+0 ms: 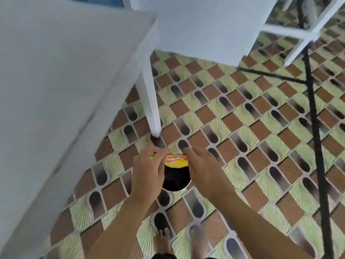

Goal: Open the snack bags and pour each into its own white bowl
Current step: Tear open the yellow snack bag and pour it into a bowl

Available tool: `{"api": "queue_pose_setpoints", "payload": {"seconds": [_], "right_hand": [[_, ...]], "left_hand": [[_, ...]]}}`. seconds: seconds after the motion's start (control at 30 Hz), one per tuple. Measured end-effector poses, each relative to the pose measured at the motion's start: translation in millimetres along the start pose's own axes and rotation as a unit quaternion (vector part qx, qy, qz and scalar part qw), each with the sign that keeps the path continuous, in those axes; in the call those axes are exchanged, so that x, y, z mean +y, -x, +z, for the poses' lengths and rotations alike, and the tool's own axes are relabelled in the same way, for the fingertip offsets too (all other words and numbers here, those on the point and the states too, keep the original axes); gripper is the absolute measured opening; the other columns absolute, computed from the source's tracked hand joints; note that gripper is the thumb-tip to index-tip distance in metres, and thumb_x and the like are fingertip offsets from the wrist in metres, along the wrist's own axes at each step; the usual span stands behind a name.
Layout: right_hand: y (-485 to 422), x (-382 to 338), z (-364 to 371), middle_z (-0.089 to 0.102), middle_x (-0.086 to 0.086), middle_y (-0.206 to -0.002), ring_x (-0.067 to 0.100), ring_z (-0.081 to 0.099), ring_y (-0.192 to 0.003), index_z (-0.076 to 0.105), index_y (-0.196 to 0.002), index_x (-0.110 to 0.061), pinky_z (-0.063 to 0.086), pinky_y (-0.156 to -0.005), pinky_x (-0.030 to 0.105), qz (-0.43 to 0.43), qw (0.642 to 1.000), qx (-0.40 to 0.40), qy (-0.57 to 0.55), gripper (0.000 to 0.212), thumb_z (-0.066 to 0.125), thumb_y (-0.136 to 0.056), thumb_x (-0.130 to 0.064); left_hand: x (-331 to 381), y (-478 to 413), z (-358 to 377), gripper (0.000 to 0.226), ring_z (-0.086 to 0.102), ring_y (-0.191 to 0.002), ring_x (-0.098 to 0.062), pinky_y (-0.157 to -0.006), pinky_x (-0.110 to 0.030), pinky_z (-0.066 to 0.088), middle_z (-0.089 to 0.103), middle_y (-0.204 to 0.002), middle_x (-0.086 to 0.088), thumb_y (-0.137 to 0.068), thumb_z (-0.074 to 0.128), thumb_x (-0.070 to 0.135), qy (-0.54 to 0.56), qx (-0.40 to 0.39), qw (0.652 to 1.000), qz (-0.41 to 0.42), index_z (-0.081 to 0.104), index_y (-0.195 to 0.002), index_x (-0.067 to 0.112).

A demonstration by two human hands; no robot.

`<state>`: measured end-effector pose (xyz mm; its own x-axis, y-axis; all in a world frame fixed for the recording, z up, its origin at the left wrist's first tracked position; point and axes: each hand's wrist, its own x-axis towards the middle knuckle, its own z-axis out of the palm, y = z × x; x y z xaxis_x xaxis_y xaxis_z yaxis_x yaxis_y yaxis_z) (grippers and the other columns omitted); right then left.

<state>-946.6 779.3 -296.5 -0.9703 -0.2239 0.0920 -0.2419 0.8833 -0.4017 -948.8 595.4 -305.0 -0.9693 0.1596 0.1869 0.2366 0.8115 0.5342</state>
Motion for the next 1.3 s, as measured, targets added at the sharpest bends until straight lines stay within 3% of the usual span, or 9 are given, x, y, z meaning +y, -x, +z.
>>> {"api": "queue_pose_setpoints", "payload": {"seconds": [0.13,0.37,0.57,0.63,0.73,0.83,1.07,1.13,1.3], "right_hand": [[-6.4,45.9,92.7,0.067,0.008,-0.097,0.030,0.060,-0.084,0.061,-0.110,-0.012,0.050,-0.074,0.038,0.006,0.999,-0.030,-0.015,0.025,0.047,-0.089,-0.012],[-1.6,109.6,233.7,0.067,0.005,-0.101,0.028,0.061,-0.087,0.054,-0.120,-0.016,0.052,-0.071,0.036,0.016,0.992,-0.127,-0.017,0.040,0.070,-0.084,-0.010],[2.9,120.0,257.4,0.068,0.007,-0.124,0.029,0.064,-0.112,0.058,-0.130,-0.014,0.055,-0.092,0.041,0.042,0.988,-0.145,0.017,0.037,0.061,-0.094,-0.017],[0.6,115.4,244.5,0.067,0.001,-0.120,0.024,0.064,-0.105,0.056,-0.130,-0.019,0.053,-0.085,0.036,0.050,0.987,-0.154,0.021,0.031,0.048,-0.101,-0.028],[-9.2,102.3,206.4,0.065,-0.002,-0.100,0.020,0.063,-0.083,0.057,-0.119,-0.022,0.053,-0.070,0.033,0.062,0.980,-0.185,0.044,0.026,0.041,-0.103,-0.034],[-24.5,79.2,141.8,0.064,0.000,-0.096,0.022,0.064,-0.081,0.055,-0.117,-0.021,0.055,-0.070,0.034,0.069,0.965,-0.248,0.054,0.023,0.043,-0.102,-0.032],[-49.4,-15.9,-53.0,0.068,0.001,-0.100,0.022,0.064,-0.087,0.059,-0.115,-0.025,0.050,-0.067,0.031,-0.016,0.966,-0.253,0.052,0.023,0.044,-0.101,-0.034],[-49.4,-49.5,-102.5,0.068,0.000,-0.101,0.023,0.064,-0.089,0.058,-0.114,-0.025,0.052,-0.069,0.034,-0.065,0.964,-0.249,0.066,0.022,0.044,-0.100,-0.036],[-43.3,-153.9,-209.6,0.061,-0.002,-0.090,0.022,0.060,-0.082,0.055,-0.102,-0.026,0.038,-0.058,0.030,-0.192,0.955,-0.215,0.072,0.021,0.042,-0.101,-0.043]], "left_hand": [[-53.3,5.6,88.1,0.022,0.060,-0.101,-0.018,-0.083,-0.040,0.055,0.060,-0.108,0.001,-0.102,0.052,0.017,0.028,-0.035,0.998,-0.051,0.067,-0.118,0.021],[-131.7,21.6,206.9,0.021,0.061,-0.098,-0.014,-0.078,-0.031,0.056,0.063,-0.106,0.003,-0.101,0.053,0.018,0.001,-0.088,0.992,-0.094,0.068,-0.116,0.020],[-153.7,15.0,230.3,0.036,0.057,-0.121,-0.015,-0.097,-0.035,0.052,0.059,-0.133,0.003,-0.103,0.047,0.036,-0.042,-0.194,0.973,-0.121,0.058,-0.136,0.026],[-145.8,7.7,220.3,0.038,0.059,-0.116,-0.015,-0.094,-0.034,0.052,0.060,-0.129,0.004,-0.103,0.043,0.043,-0.062,-0.221,0.966,-0.122,0.058,-0.134,0.027],[-115.4,-3.6,186.7,0.032,0.065,-0.099,-0.015,-0.085,-0.036,0.056,0.066,-0.113,0.004,-0.102,0.045,0.041,-0.081,-0.213,0.968,-0.108,0.063,-0.124,0.025],[-69.6,-18.9,127.6,0.024,0.068,-0.087,-0.013,-0.077,-0.036,0.059,0.069,-0.102,0.005,-0.101,0.049,0.038,-0.073,-0.207,0.970,-0.104,0.063,-0.118,0.028],[45.7,-32.7,-74.2,0.028,0.063,-0.104,-0.015,-0.087,-0.034,0.053,0.064,-0.120,0.008,-0.102,0.045,0.041,-0.078,-0.287,0.946,-0.130,0.054,-0.128,0.036],[77.9,-23.4,-135.9,0.031,0.061,-0.108,-0.013,-0.090,-0.033,0.051,0.063,-0.123,0.011,-0.102,0.042,0.047,-0.100,-0.263,0.951,-0.129,0.051,-0.131,0.041],[140.1,28.4,-272.8,0.036,0.060,-0.115,-0.015,-0.095,-0.037,0.050,0.059,-0.126,0.013,-0.101,0.037,0.055,-0.194,-0.156,0.954,-0.167,0.042,-0.136,0.044]]}}
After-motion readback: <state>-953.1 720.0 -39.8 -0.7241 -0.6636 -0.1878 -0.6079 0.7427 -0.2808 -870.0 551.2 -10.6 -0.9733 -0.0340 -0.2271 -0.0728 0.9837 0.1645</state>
